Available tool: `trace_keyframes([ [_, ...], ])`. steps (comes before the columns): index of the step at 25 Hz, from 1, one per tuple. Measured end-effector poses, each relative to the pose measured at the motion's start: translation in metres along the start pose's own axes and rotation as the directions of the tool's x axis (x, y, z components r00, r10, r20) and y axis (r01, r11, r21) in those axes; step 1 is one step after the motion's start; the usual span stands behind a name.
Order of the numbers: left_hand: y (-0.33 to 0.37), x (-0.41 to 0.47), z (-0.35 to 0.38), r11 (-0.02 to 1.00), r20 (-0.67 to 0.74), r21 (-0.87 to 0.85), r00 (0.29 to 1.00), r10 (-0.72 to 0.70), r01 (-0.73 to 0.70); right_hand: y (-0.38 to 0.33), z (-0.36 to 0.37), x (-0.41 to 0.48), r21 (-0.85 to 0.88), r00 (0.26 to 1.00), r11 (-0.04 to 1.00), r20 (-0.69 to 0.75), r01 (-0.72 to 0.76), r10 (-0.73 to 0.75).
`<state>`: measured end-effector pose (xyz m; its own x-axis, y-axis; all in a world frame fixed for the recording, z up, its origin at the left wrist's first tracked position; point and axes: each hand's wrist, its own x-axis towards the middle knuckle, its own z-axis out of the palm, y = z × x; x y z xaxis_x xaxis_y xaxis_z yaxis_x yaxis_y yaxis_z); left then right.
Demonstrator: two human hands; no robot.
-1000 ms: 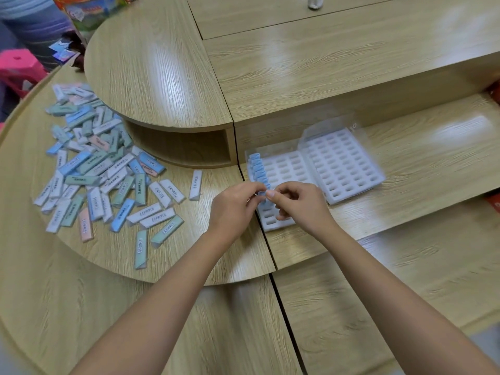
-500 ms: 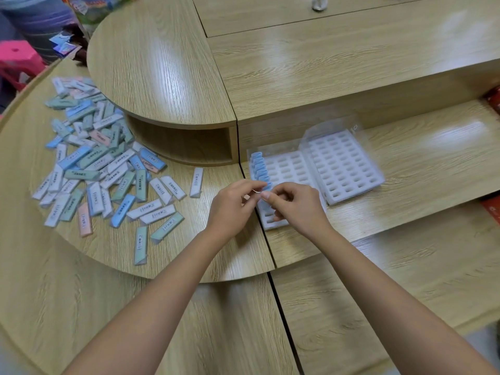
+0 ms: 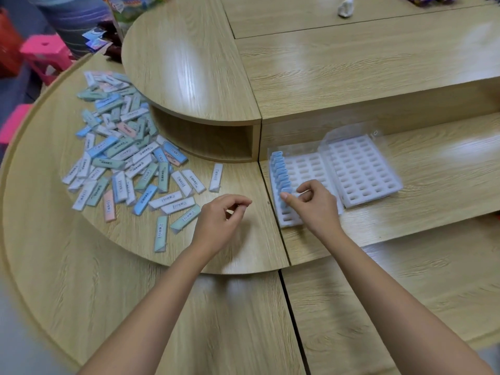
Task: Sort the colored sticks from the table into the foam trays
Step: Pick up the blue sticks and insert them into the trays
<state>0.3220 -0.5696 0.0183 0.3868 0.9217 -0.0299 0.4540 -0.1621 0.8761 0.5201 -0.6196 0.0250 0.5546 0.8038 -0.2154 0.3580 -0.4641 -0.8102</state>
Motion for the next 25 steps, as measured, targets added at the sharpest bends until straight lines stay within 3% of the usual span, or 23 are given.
trace_keyframes([
  [4, -0.018, -0.034, -0.039, 0.994, -0.016, -0.003, 0.993, -0.114, 0.114, -0.018, -0.005, -0.017, 0.068, 0.994, 0.993, -0.061, 0.095, -0.091],
  [9, -0.056, -0.069, -0.108, 0.977, -0.150, 0.068, 0.970, -0.191, 0.203, -0.049, 0.045, -0.042, -0.030, 0.955, 0.978, 0.223, 0.204, -0.193],
  [13, -0.089, -0.039, -0.160, 0.932, -0.167, 0.300, 0.973, -0.161, 0.206, -0.086, 0.104, -0.046, -0.127, 0.920, 0.951, 0.317, 0.282, -0.230],
  [15, -0.098, -0.014, -0.173, 0.868, -0.096, 0.469, 0.986, -0.135, 0.164, -0.105, 0.139, -0.035, -0.198, 0.932, 0.939, 0.286, 0.282, -0.220],
  [17, -0.109, 0.007, -0.177, 0.729, 0.013, 0.685, 0.999, -0.034, 0.016, -0.122, 0.172, -0.018, -0.279, 0.959, 0.929, 0.213, 0.242, -0.186],
  [19, -0.118, 0.023, -0.178, 0.627, 0.119, 0.771, 0.992, 0.034, -0.114, -0.137, 0.201, 0.002, -0.352, 0.974, 0.911, 0.146, 0.216, -0.175],
  [22, -0.131, 0.035, -0.179, 0.660, 0.133, 0.724, 0.979, 0.155, -0.203, -0.156, 0.233, 0.031, -0.398, 0.975, 0.891, 0.050, 0.217, -0.216],
  [25, -0.146, 0.031, -0.176, 0.660, 0.105, 0.713, 0.967, 0.231, -0.235, -0.165, 0.255, 0.048, -0.500, 0.967, 0.829, 0.081, 0.249, -0.242],
])
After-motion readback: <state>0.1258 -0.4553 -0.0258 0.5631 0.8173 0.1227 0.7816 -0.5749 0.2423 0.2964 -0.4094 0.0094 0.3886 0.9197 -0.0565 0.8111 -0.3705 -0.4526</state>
